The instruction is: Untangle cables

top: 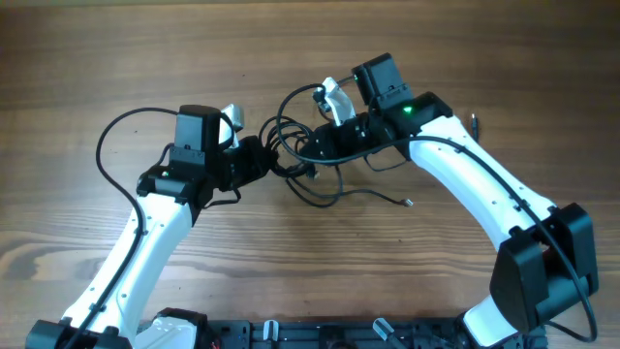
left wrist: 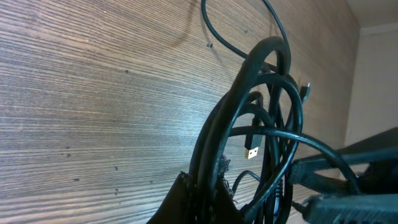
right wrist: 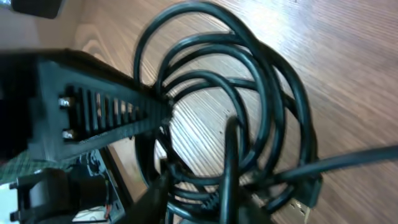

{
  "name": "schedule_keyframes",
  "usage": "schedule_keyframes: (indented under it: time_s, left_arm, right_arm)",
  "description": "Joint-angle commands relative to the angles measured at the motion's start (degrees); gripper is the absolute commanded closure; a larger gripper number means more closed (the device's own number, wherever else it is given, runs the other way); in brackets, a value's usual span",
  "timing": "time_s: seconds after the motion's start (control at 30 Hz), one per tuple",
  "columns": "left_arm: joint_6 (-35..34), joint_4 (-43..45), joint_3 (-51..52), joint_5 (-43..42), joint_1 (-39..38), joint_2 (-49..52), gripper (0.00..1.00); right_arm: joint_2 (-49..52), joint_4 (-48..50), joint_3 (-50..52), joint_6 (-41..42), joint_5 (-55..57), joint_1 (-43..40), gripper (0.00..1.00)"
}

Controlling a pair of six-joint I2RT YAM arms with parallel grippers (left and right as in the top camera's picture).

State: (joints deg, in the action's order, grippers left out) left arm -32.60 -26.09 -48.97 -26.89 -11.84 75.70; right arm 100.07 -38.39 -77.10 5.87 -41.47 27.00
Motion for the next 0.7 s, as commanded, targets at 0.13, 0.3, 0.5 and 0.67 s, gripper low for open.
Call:
schedule_keyframes:
  time_s: [0.13,0.3,0.5,0.67]
  left_arm:
    - [0.85,-2.32,-0.76,2.38,0.07,-0.9,0.96]
    - [0.63,-2.54,-0.76,4.28,0.07,-0.9,0.96]
    - [-1.66,-2.03,-0.76,6.4,0.09,-0.9,0.96]
    - [-4.13,6.97,-0.76,2.14,0.09,-0.92,0.96]
  right_arm:
    - [-2.67,1.27,-2.69,0.63,-9.09,-0.13,0.95]
    - [-10.49,1.42,-4.28,4.98,-13.7,-3.45,0.95]
    - [-19.8,-5.35,-4.28,16.92,4.74,-14.64,0.95]
    - [-19.1,-16.61,-2.62,24.52,20.68,-15.56,0.96]
